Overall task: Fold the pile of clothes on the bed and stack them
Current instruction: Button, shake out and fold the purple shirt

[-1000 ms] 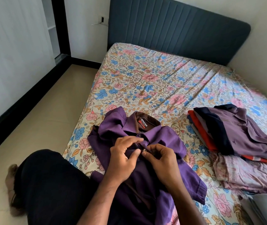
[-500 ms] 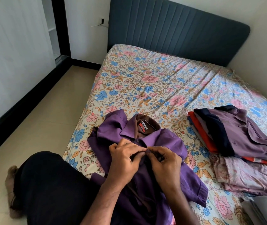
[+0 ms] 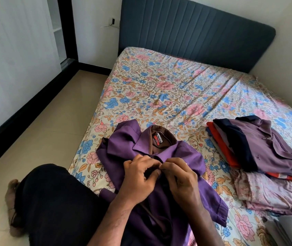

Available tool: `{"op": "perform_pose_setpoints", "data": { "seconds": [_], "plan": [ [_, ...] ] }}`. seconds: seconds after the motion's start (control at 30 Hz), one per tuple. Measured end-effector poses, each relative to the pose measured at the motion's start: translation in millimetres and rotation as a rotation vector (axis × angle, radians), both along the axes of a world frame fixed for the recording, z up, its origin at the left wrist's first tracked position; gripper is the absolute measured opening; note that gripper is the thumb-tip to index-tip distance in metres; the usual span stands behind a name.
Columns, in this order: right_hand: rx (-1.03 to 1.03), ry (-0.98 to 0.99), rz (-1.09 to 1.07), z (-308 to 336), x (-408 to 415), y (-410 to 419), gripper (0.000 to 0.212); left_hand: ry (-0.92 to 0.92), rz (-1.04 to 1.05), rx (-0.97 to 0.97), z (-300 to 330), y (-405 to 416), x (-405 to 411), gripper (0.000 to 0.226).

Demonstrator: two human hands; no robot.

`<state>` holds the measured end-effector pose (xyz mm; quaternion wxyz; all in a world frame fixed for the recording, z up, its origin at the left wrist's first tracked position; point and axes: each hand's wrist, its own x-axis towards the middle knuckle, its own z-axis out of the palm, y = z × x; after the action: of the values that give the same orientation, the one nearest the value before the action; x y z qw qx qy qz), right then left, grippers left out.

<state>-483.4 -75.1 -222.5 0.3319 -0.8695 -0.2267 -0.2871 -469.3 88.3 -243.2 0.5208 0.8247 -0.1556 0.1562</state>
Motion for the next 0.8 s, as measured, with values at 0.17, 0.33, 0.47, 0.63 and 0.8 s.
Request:
{"op": "perform_pose_setpoints", "data": {
  "seconds": [0.17, 0.33, 0.47, 0.63, 0.8],
  "plan": [
    [0.124, 0.085, -0.053, 12, -1, 4, 0.022, 0.090, -0.046, -0.203, 3, 3, 1, 0.021],
    [-0.015, 0.194, -0.253, 9, -1, 2, 0.036, 0.069, 0.073, -0.181, 2, 1, 4, 0.018],
    [-0.047, 0.058, -0.414, 25, -1, -3, 0.034, 0.072, 0.173, -0.231, 4, 6, 5, 0.022],
    [0.082, 0.298, -0.322, 64, 2, -21, 0.042, 0.073, 0.260, -0.297, 2, 16, 17, 0.022],
    [0.116, 0.751, 0.029, 79, -8, -22, 0.014, 0.047, 0.284, -0.311, 5, 22, 26, 0.016]
  ]
}}
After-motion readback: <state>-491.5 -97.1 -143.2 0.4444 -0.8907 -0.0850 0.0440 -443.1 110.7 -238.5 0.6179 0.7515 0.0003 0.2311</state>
